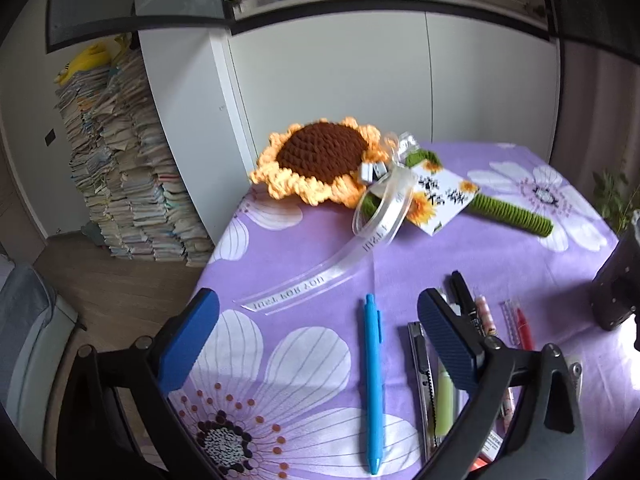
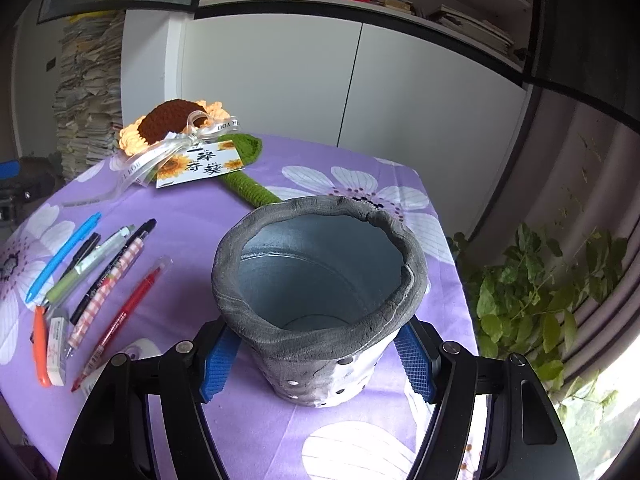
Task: Organize stationery
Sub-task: 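Grasp the blue pen with the left gripper while the right gripper holds the cup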
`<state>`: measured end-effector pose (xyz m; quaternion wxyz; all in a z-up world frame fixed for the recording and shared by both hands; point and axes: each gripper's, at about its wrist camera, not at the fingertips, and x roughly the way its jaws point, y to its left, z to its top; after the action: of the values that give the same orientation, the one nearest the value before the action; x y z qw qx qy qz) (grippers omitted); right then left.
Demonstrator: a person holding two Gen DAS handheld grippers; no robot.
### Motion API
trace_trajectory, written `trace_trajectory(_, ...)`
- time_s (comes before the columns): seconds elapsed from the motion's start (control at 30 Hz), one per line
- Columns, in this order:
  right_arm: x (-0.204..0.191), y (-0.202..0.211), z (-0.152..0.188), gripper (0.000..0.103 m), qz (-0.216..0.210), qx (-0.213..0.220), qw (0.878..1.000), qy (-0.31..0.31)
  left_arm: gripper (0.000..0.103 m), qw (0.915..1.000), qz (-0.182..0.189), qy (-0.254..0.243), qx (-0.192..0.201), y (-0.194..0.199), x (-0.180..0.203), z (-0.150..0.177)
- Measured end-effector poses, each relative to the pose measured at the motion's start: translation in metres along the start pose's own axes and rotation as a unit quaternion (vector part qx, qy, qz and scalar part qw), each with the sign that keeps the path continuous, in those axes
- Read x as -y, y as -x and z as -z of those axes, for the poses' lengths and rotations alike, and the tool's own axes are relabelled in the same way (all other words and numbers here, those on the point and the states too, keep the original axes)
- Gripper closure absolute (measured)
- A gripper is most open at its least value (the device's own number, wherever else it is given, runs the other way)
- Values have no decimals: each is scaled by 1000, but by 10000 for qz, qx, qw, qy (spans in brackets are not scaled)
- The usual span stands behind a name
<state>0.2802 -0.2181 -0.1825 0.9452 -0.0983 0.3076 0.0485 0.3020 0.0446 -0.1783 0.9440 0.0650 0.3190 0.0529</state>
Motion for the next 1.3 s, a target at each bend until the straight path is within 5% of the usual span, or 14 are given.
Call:
trace_trajectory(0.17,-5,-4,-2,31,-212,132,9997,16,22,9990,73,-14,-439,-24,8,-1)
trace_trajectory(0.4,-1,-5,-1,31,-586,228,9980,-108,27,9960,75,-81,-882,-46,12,4)
trace_trajectory(0.87,2,-5,-9,25,-626,486,9968,-72,33,9959,104,-58,-894,-50,12,2)
trace_trajectory(1.03,10,-20,-7,25,-616,154,9975,-296,34,9958,120,-68,-910,-50,11,3)
trace_trajectory(1.3,2,-18,-6,31,-462,169,9987,-117,62,9927,348,-13,-1154,-62,17,1)
